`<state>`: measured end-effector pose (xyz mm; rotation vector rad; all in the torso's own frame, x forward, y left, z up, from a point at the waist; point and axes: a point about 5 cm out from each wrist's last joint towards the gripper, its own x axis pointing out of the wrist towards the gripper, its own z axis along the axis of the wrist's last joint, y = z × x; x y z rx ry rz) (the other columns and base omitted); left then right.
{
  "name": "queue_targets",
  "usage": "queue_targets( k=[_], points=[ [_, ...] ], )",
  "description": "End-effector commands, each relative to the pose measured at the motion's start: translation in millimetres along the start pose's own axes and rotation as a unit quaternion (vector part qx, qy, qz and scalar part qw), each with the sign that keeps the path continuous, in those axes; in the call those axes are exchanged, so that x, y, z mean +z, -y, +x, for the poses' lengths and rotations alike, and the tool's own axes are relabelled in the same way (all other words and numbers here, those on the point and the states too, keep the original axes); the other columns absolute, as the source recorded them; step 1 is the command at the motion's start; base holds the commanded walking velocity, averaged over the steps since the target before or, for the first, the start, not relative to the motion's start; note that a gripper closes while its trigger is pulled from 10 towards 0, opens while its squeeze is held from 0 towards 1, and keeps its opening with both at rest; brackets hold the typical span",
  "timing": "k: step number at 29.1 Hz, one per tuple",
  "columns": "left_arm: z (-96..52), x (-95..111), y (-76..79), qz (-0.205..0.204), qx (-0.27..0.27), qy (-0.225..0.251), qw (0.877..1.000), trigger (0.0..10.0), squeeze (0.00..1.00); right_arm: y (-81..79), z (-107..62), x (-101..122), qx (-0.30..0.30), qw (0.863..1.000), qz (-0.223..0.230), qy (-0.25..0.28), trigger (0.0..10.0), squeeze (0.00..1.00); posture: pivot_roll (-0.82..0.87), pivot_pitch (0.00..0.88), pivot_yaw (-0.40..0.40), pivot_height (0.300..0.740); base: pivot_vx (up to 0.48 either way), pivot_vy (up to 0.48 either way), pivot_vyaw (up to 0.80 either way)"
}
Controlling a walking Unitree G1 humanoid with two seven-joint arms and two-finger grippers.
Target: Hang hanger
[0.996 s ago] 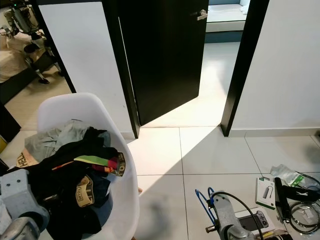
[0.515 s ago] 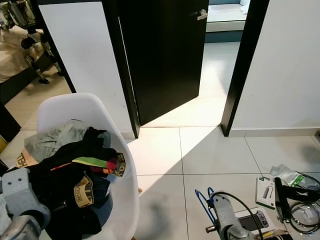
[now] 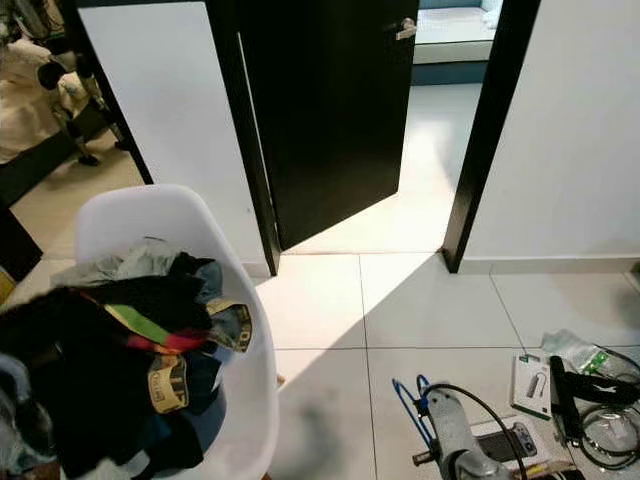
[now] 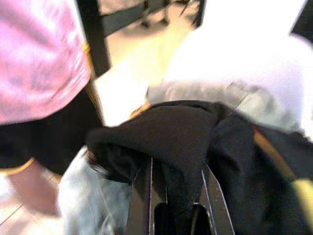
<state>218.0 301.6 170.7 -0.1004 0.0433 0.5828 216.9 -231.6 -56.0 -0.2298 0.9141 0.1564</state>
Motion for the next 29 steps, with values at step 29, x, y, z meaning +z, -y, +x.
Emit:
queue_targets(
  k=[29],
  points=[
    [17.6,130,43.7,-0.074,-0.191,0.177,0.963,0.0,0.0,-6.5,2.0,2,0.004,1.0,0.0,0.0,10.0,0.0,0.05,0.0,0.044,0.74,0.0,0.0,0.0]
  ],
)
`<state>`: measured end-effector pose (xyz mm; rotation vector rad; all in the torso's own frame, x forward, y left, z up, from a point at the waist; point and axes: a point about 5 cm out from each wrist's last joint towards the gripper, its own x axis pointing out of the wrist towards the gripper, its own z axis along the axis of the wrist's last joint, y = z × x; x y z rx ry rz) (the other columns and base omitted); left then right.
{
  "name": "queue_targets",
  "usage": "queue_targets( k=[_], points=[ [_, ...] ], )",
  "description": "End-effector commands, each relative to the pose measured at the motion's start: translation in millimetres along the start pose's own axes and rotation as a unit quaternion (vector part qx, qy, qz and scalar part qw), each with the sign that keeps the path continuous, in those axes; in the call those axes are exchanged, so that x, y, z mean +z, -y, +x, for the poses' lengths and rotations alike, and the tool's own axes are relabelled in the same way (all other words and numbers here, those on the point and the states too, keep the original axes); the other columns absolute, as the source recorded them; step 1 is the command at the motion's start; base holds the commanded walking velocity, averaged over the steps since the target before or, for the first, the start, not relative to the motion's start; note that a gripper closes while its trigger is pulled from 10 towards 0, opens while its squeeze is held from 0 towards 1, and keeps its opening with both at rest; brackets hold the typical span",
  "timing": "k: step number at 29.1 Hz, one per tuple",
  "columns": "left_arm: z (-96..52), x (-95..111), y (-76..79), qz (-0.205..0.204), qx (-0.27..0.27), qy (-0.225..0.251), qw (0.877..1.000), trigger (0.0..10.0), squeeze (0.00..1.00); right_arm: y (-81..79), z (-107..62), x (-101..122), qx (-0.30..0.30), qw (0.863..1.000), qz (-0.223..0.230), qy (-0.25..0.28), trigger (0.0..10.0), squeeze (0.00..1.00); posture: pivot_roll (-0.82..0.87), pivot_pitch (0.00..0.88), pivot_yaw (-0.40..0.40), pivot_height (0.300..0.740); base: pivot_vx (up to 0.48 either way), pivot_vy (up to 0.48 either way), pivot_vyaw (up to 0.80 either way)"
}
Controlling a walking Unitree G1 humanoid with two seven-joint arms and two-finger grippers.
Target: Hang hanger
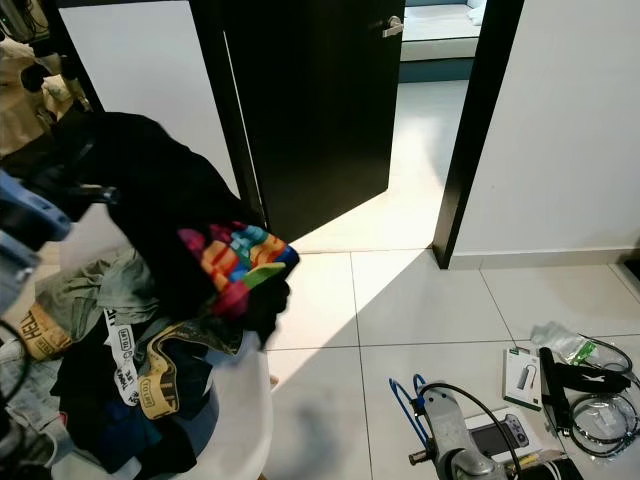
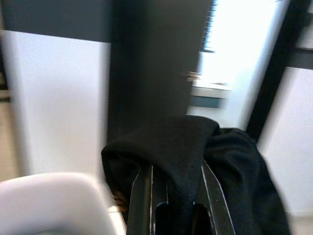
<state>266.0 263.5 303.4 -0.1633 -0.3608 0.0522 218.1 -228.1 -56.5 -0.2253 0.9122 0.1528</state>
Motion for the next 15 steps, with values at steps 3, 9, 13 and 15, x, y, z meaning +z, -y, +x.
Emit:
queue_targets(
  k=[3,9,13,15],
  points=[
    [-9.4,6,-36.4,0.034,0.107,0.004,0.994,0.0,0.0,-3.2,0.8,0,0.005,1.0,-0.003,-0.001,10.0,0.0,0.05,0.0,0.044,0.74,0.0,0.0,0.0],
    [-48.1,-15,-87.2,0.064,0.251,-0.078,0.963,0.0,0.0,-2.8,0.7,0,0.006,1.0,-0.005,-0.003,10.0,0.0,0.07,0.0,0.039,0.74,0.0,0.0,0.0],
    [-88.9,-69,-89.2,-0.015,0.276,-0.204,0.939,0.0,0.0,-2.5,0.6,0,0.007,1.0,-0.005,-0.003,10.0,0.0,0.08,0.0,0.038,0.74,0.0,0.0,0.0],
    [-100.1,-85,-82.3,-0.031,0.268,-0.238,0.933,0.0,0.0,-2.5,0.6,0,0.008,1.0,-0.006,-0.004,10.0,0.0,0.08,0.0,0.038,0.74,0.0,0.0,0.0]
  ],
)
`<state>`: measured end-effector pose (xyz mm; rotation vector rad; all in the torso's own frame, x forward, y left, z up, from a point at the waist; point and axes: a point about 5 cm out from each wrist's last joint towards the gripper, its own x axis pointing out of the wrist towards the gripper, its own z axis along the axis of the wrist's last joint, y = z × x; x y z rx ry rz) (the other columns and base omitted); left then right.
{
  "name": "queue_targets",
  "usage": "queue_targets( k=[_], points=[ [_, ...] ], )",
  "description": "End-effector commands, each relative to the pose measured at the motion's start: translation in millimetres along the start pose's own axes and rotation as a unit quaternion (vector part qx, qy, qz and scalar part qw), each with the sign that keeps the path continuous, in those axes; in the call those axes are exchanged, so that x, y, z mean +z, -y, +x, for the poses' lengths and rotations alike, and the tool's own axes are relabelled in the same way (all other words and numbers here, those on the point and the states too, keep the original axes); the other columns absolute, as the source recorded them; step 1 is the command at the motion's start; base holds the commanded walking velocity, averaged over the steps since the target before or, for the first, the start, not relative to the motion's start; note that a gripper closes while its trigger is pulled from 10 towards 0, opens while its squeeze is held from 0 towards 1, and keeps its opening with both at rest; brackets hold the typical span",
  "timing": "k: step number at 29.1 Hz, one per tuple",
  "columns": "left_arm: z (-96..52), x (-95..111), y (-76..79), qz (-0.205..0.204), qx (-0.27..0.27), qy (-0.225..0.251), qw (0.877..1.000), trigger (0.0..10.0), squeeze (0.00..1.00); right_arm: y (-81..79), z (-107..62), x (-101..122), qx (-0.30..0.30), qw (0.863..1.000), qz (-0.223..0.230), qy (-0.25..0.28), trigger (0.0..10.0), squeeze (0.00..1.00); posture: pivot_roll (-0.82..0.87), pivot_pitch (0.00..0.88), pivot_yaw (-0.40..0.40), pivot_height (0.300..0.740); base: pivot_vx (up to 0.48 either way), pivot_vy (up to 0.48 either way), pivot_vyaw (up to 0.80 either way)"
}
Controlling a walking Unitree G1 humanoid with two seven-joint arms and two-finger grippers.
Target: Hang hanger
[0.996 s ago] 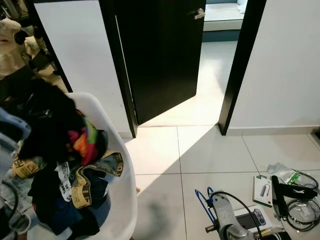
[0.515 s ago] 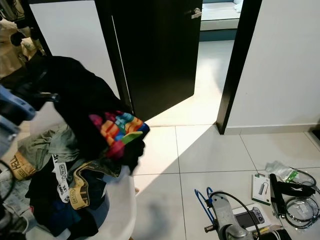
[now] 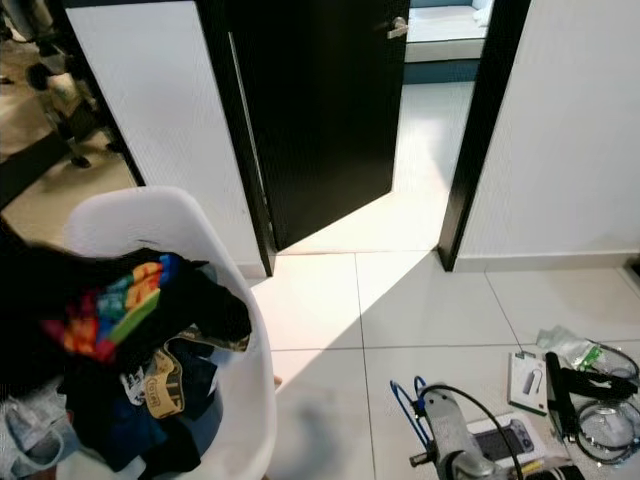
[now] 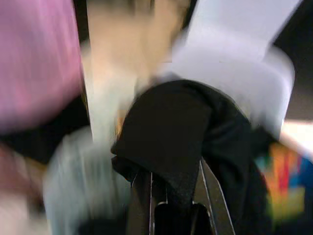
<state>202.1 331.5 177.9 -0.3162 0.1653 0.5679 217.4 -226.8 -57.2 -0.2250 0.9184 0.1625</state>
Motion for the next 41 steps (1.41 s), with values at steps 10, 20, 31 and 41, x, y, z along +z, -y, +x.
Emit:
queue_targets(
  k=[10,20,31,41],
  points=[
    [-24.7,-55,0.7,-0.001,0.009,-0.094,0.996,0.0,0.0,-2.2,0.7,1,0.005,1.0,-0.004,-0.001,10.0,0.0,0.09,0.0,0.04,0.74,0.0,0.0,0.0],
    [-52.6,-45,-41.0,0.014,0.193,-0.034,0.98,0.0,0.0,-2.2,0.6,1,0.008,1.0,-0.006,-0.002,10.0,0.0,0.1,0.0,0.033,0.74,0.0,0.0,0.0],
    [-36.0,-50,-14.7,0.043,0.08,-0.021,0.996,10.0,0.0,-3.2,0.6,2,0.018,1.0,-0.004,0.002,10.0,0.0,0.1,0.0,0.022,0.74,0.0,0.0,0.0],
    [-23.6,-64,15.6,0.052,0.021,-0.031,0.998,10.0,0.0,-4.7,0.6,5,0.032,0.999,-0.007,0.015,10.0,0.0,0.08,0.0,0.028,0.74,0.0,0.0,0.71]
  ],
)
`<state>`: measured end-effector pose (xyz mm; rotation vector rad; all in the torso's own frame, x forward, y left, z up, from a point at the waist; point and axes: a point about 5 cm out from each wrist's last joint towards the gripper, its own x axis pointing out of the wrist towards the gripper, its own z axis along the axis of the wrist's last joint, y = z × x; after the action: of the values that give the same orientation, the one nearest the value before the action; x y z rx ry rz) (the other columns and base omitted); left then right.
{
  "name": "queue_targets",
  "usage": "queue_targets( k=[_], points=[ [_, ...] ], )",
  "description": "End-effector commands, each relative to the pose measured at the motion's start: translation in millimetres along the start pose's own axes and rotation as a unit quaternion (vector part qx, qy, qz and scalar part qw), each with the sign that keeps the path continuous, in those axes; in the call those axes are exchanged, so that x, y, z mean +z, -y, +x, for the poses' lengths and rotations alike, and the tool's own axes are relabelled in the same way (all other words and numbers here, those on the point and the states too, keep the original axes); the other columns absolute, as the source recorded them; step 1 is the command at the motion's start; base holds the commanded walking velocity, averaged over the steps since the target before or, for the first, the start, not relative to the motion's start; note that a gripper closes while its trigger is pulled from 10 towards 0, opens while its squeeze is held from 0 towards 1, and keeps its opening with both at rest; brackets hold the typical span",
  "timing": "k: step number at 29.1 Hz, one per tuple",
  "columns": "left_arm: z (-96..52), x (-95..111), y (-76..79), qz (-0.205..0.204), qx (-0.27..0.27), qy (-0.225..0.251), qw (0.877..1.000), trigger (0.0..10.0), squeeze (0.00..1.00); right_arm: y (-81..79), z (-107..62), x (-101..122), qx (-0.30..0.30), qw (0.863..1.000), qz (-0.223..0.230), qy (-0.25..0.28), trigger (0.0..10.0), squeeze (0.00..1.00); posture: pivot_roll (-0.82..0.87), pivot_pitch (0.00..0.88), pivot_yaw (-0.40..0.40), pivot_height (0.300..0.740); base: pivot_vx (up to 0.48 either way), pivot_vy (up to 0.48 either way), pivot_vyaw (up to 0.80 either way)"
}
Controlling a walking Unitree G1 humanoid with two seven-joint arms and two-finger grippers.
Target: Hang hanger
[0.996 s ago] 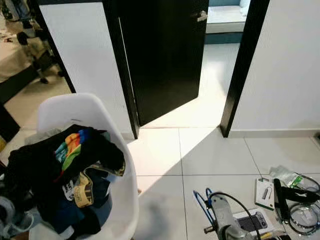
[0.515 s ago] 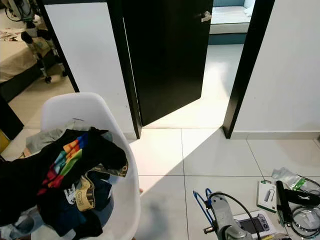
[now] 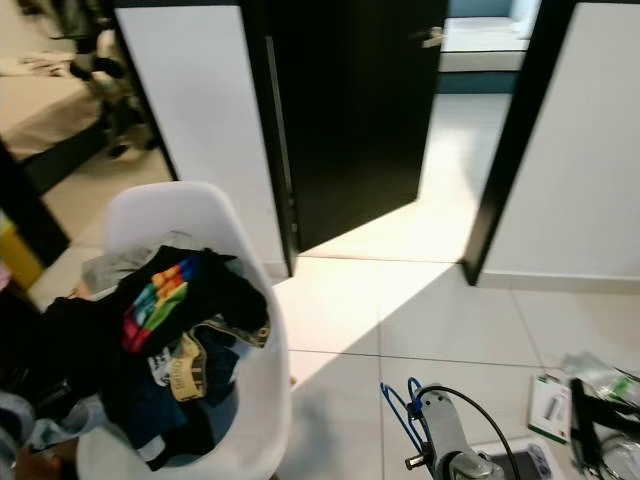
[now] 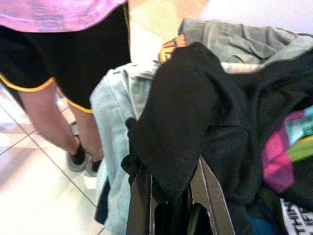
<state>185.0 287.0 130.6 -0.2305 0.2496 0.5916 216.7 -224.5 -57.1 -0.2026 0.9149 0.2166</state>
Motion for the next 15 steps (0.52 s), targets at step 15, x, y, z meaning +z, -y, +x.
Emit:
queue_targets(
  k=[15],
  points=[
    [7.3,-1,23.5,0.095,-0.079,-0.011,0.992,10.0,0.0,3.3,0.3,3,-0.032,0.999,-0.015,0.0,10.0,0.0,0.08,0.0,0.022,0.74,0.0,0.0,0.69]
  ],
)
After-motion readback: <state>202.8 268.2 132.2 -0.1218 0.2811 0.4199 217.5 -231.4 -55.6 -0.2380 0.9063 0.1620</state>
